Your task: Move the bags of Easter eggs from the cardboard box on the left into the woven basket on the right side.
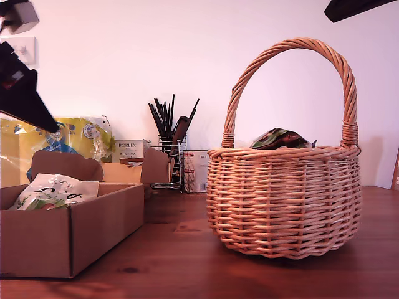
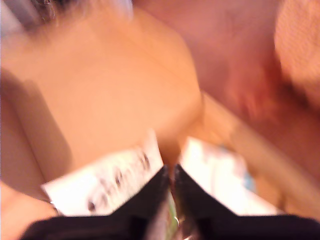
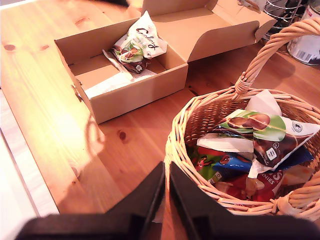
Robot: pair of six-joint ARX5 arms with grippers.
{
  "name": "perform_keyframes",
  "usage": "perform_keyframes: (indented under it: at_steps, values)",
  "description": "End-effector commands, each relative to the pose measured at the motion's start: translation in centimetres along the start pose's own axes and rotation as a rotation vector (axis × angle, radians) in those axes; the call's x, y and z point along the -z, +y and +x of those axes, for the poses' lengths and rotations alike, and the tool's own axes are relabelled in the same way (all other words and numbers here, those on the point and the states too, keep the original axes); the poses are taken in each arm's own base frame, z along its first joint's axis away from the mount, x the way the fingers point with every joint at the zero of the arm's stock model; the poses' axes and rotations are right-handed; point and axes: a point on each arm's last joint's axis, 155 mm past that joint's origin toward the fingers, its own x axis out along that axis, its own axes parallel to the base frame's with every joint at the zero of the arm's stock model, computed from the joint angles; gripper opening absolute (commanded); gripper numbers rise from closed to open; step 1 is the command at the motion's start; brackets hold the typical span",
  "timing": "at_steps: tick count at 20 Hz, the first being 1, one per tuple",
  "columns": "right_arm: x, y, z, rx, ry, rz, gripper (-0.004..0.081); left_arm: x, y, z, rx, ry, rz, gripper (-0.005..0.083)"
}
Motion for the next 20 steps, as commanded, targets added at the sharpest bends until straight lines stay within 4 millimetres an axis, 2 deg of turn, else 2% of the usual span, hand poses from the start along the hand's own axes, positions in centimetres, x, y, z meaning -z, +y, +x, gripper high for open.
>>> perform_keyframes:
  at_steps: [1,7,12,16,18,20]
  values:
    - [-0.3,-0.1,0.2,-0.001,-0.006,-0.002,-0.0012,1.0,0.0,0.7,0.003,0.030,0.068,0.0718]
    - [0.1,-0.2,0.7,0.001,0.017,0.003,-0.0012,5.7,1.1,3.6,-0.014,0.227,0.294,0.0733]
    - [0.2,-0.2,0.8,0.000,0.021,0.005,-0.0012,8.3,2.7,6.4,-0.015,0.276,0.338,0.0733]
    - [0.2,-0.2,0.8,0.001,0.021,0.005,-0.0012,11.2,2.8,8.2,0.020,0.350,0.402,0.0733]
    - [0.2,-0.2,0.8,0.000,0.021,0.005,-0.0012,11.5,4.1,8.9,-0.020,0.352,0.412,0.0733]
    - [0.2,-0.2,0.8,0.000,0.022,0.006,-0.0012,12.2,4.5,9.3,-0.022,0.355,0.400,0.0732]
